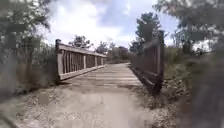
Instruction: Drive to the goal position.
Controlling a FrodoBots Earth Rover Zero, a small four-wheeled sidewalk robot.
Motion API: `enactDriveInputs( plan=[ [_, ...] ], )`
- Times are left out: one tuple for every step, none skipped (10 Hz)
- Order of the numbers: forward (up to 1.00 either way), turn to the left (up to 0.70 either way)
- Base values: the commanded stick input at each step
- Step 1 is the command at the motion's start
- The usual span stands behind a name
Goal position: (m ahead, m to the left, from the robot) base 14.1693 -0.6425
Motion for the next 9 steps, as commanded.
enactDriveInputs(
  plan=[
    [0.85,0.00],
    [0.85,0.00],
    [0.85,0.00],
    [0.85,0.00],
    [0.85,0.00],
    [0.85,0.00],
    [0.85,0.00],
    [0.85,0.00],
    [0.85,0.00]
  ],
)
